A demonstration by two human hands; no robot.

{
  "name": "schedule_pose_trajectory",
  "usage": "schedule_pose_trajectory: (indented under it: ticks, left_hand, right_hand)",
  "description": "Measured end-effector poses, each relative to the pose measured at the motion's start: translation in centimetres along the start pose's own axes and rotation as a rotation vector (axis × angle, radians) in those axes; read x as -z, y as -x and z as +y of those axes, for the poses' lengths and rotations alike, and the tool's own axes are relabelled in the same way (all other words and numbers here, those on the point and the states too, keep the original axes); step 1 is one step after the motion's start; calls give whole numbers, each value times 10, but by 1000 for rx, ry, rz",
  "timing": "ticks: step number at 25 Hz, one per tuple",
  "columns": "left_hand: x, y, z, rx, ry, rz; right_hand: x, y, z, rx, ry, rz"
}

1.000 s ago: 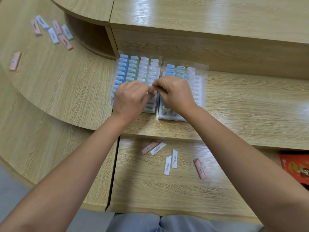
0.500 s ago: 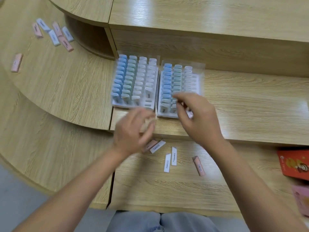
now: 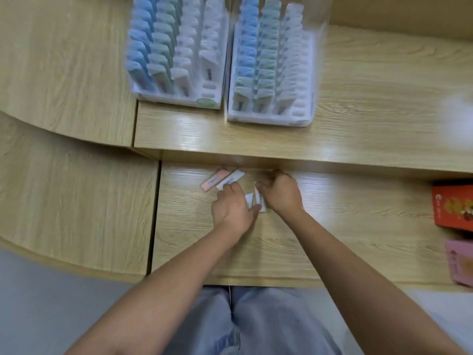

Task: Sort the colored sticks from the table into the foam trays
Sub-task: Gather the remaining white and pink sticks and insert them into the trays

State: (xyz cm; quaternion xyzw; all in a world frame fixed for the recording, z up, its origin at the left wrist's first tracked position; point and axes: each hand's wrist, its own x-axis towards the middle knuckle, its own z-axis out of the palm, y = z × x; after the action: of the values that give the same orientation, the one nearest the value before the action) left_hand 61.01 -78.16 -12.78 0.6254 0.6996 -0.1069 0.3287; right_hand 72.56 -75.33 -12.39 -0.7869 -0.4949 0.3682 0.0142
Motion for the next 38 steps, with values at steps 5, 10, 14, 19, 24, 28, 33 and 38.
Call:
schedule_pose_trajectory:
  ticks: [5,10,14,19,24,28,33,38]
  left_hand:
    - [-16,5,2,-2,-3,54]
    - [-15,10,-9,-24,141,30]
    - [3,21,-28,-207,326,139]
    - [67,40,-43,-435,610,338]
    - [164,39,-45,-551,666,651]
    - [214,13,-40,-644,469,851]
    - [228,-15,-33,-655,289,921]
    - [215,-26,-34,-633,220,884]
  right_hand:
    - [-17,-3,0,4,217,-14]
    - [-25,5,-1,135,327,-46]
    - [-15,10,-7,237,296,-153]
    - [36,45,-36,410,-68,-77]
    - [105,82,-89,704,-216,273]
    - [143,59,-142,775,-337,449]
    - [132,19,-173,813,-256,408]
    - [115,-3,-165,823,-83,437]
